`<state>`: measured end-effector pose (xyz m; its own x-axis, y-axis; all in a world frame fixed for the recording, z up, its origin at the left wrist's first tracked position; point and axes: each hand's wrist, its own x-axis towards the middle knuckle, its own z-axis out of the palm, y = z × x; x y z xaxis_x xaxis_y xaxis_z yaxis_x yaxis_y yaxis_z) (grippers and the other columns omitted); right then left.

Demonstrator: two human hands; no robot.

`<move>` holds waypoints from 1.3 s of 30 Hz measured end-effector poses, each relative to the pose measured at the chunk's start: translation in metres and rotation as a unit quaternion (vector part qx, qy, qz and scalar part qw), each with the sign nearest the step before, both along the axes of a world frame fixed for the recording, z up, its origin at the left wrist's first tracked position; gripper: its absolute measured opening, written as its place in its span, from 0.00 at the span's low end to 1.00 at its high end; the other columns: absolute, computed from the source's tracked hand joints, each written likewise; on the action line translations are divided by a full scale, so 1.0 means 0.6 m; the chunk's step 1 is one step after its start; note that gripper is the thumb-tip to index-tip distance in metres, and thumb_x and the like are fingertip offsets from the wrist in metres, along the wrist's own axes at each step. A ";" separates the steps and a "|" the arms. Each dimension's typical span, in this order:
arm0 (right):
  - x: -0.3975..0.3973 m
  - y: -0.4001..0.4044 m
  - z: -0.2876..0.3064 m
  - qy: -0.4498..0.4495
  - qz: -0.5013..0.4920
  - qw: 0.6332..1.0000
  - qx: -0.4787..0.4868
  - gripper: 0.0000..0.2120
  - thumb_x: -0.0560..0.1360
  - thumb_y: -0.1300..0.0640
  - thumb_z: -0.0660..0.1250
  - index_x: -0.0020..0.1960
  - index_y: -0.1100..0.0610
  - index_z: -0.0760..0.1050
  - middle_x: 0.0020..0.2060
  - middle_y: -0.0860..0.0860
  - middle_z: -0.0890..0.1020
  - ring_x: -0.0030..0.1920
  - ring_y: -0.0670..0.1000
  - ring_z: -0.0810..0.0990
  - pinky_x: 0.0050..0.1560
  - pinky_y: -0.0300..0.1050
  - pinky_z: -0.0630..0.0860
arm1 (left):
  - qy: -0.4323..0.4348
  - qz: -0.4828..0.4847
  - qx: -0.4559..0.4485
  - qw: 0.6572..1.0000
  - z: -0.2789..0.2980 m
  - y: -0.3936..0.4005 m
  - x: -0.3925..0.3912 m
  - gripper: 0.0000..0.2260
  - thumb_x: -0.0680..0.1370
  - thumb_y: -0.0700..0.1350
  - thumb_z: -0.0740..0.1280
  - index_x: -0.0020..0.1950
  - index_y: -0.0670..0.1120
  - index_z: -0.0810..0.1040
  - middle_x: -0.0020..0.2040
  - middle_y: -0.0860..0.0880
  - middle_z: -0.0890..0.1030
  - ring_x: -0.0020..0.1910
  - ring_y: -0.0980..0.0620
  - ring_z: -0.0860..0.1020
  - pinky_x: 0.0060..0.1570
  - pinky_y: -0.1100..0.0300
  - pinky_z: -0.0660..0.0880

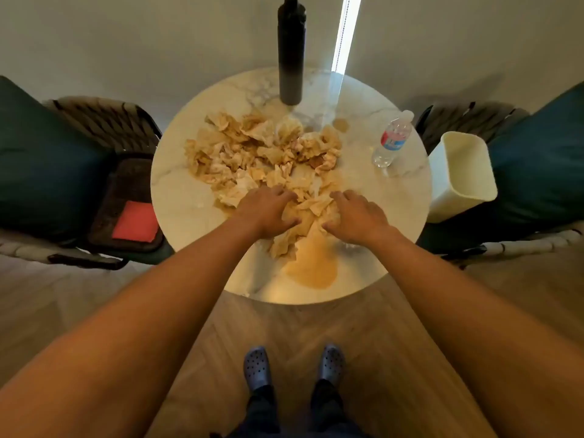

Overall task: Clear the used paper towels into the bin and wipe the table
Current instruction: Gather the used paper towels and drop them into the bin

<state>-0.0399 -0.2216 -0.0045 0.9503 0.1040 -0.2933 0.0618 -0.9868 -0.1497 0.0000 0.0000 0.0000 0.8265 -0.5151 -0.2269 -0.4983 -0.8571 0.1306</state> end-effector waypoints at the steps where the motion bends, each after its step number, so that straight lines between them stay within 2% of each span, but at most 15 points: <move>1: 0.003 0.001 -0.006 0.006 -0.005 1.000 -0.006 0.37 0.74 0.36 0.68 0.77 0.51 0.60 0.71 0.55 0.70 0.67 0.60 0.73 0.59 0.54 0.74 | 0.004 -0.007 0.002 1.000 -0.004 -0.004 0.004 0.29 0.77 0.67 0.60 0.74 0.54 0.68 0.68 0.47 0.74 0.65 0.42 0.74 0.60 0.48 0.72; 6: 0.023 0.001 -0.049 0.039 -0.030 0.999 -0.016 0.40 0.73 0.37 0.70 0.77 0.50 0.56 0.72 0.56 0.66 0.68 0.61 0.71 0.58 0.56 0.75 | 0.022 -0.013 0.020 0.999 -0.037 -0.012 0.023 0.28 0.77 0.66 0.61 0.74 0.54 0.68 0.67 0.48 0.75 0.64 0.44 0.74 0.59 0.49 0.72; 11: 0.040 0.010 -0.082 0.049 -0.085 0.995 0.012 0.43 0.73 0.41 0.73 0.77 0.54 0.53 0.74 0.58 0.63 0.68 0.63 0.70 0.55 0.57 0.78 | 0.032 -0.014 0.024 0.999 -0.067 -0.004 0.033 0.26 0.77 0.65 0.62 0.71 0.54 0.70 0.64 0.49 0.76 0.61 0.45 0.75 0.55 0.51 0.72; 14: 0.045 0.014 -0.095 0.051 -0.118 0.991 0.038 0.39 0.75 0.48 0.73 0.76 0.55 0.54 0.73 0.60 0.63 0.67 0.63 0.70 0.55 0.56 0.77 | 0.035 -0.015 0.018 0.999 -0.078 -0.004 0.039 0.25 0.77 0.65 0.62 0.71 0.54 0.71 0.64 0.49 0.76 0.61 0.46 0.75 0.56 0.51 0.72; 18: 0.049 0.012 -0.104 0.019 -0.137 0.986 0.090 0.31 0.74 0.59 0.71 0.71 0.58 0.60 0.64 0.61 0.71 0.61 0.64 0.74 0.52 0.55 0.75 | 0.038 -0.018 0.005 0.999 -0.086 -0.011 0.046 0.23 0.78 0.64 0.63 0.69 0.54 0.72 0.62 0.50 0.77 0.62 0.46 0.75 0.56 0.51 0.71; 23: 0.041 -0.008 -0.089 -0.008 -0.138 0.976 0.171 0.23 0.75 0.57 0.68 0.66 0.57 0.64 0.61 0.58 0.73 0.58 0.61 0.74 0.51 0.52 0.74 | 0.040 -0.029 0.002 0.999 -0.088 -0.017 0.052 0.23 0.78 0.63 0.63 0.69 0.54 0.72 0.64 0.50 0.77 0.63 0.46 0.74 0.58 0.51 0.70; 26: 0.040 -0.022 -0.077 -0.039 -0.135 0.970 0.201 0.16 0.74 0.59 0.64 0.61 0.58 0.68 0.55 0.58 0.77 0.55 0.60 0.75 0.50 0.55 0.76 | 0.036 -0.034 0.012 0.999 -0.087 -0.019 0.054 0.24 0.78 0.64 0.62 0.70 0.54 0.72 0.63 0.50 0.77 0.63 0.47 0.74 0.58 0.51 0.70; 30: 0.041 -0.033 -0.067 -0.093 -0.102 0.975 0.175 0.12 0.77 0.59 0.60 0.60 0.59 0.71 0.48 0.59 0.78 0.48 0.59 0.74 0.49 0.53 0.72 | 0.030 -0.034 0.012 0.999 -0.081 -0.020 0.057 0.24 0.78 0.64 0.61 0.69 0.54 0.73 0.63 0.50 0.77 0.62 0.47 0.74 0.59 0.51 0.71; 33: 0.040 -0.036 -0.064 -0.122 -0.093 0.973 0.171 0.14 0.79 0.54 0.53 0.57 0.57 0.74 0.44 0.55 0.77 0.44 0.56 0.71 0.49 0.55 0.72 | 0.026 -0.040 0.014 0.999 -0.074 -0.022 0.056 0.24 0.78 0.64 0.61 0.69 0.53 0.73 0.63 0.50 0.77 0.62 0.47 0.74 0.59 0.50 0.70; 36: 0.041 -0.037 -0.066 -0.125 -0.089 0.970 0.188 0.20 0.79 0.49 0.46 0.52 0.56 0.76 0.42 0.53 0.75 0.44 0.58 0.73 0.48 0.56 0.72 | 0.023 -0.042 0.011 0.999 -0.068 -0.020 0.054 0.23 0.79 0.64 0.61 0.69 0.54 0.73 0.63 0.50 0.77 0.63 0.47 0.73 0.60 0.50 0.69; 38: 0.041 -0.031 -0.057 -0.120 -0.097 0.970 0.187 0.19 0.80 0.49 0.50 0.50 0.58 0.76 0.44 0.55 0.75 0.46 0.58 0.73 0.50 0.56 0.71 | 0.022 -0.043 0.010 0.999 -0.064 -0.018 0.052 0.23 0.79 0.64 0.61 0.69 0.54 0.73 0.64 0.51 0.77 0.63 0.47 0.73 0.61 0.51 0.69; 39: 0.040 -0.027 -0.053 -0.110 -0.105 0.971 0.185 0.15 0.81 0.48 0.55 0.50 0.58 0.75 0.46 0.55 0.73 0.48 0.58 0.71 0.51 0.55 0.71 | 0.022 -0.044 0.010 0.999 -0.062 -0.017 0.052 0.23 0.78 0.64 0.62 0.69 0.54 0.73 0.64 0.51 0.76 0.63 0.47 0.73 0.61 0.51 0.69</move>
<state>-0.0159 -0.2380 -0.0360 0.9974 -0.0394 -0.0598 -0.0642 -0.8622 -0.5024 0.0309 -0.0100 -0.0370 0.7669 -0.5806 -0.2733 -0.5661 -0.8127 0.1382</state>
